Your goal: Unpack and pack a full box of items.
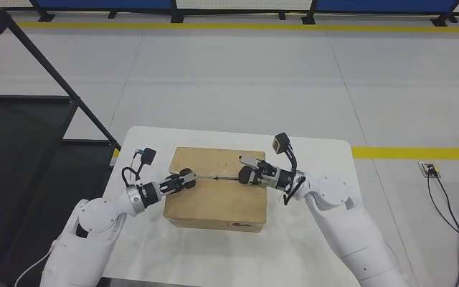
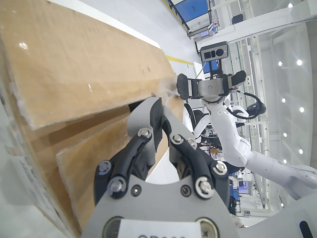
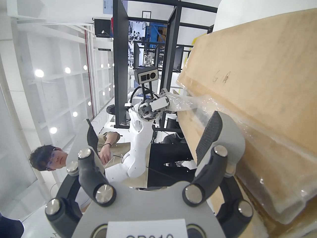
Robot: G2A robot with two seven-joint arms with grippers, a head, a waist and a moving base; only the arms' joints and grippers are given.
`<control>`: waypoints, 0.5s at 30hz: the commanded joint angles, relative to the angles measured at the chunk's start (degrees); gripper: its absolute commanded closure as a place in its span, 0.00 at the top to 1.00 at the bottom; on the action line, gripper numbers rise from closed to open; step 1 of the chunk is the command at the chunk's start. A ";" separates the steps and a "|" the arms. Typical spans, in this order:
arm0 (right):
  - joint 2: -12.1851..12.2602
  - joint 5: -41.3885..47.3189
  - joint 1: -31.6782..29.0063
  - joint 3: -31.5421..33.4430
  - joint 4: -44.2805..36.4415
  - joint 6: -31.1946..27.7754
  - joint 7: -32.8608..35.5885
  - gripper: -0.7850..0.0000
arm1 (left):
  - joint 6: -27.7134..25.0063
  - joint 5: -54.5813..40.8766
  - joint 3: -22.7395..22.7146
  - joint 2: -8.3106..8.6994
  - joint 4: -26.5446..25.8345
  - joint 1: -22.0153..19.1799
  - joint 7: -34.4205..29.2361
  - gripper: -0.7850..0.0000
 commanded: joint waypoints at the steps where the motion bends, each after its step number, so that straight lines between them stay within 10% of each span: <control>1: -0.06 0.58 0.07 0.01 0.09 -0.42 0.06 1.00 | -0.28 -1.49 -0.08 -0.02 -0.29 0.22 0.06 0.00; 15: -0.06 2.60 -0.48 1.01 0.38 -2.97 -0.06 1.00 | 1.22 -9.24 -1.52 0.47 -1.77 1.43 -4.60 0.00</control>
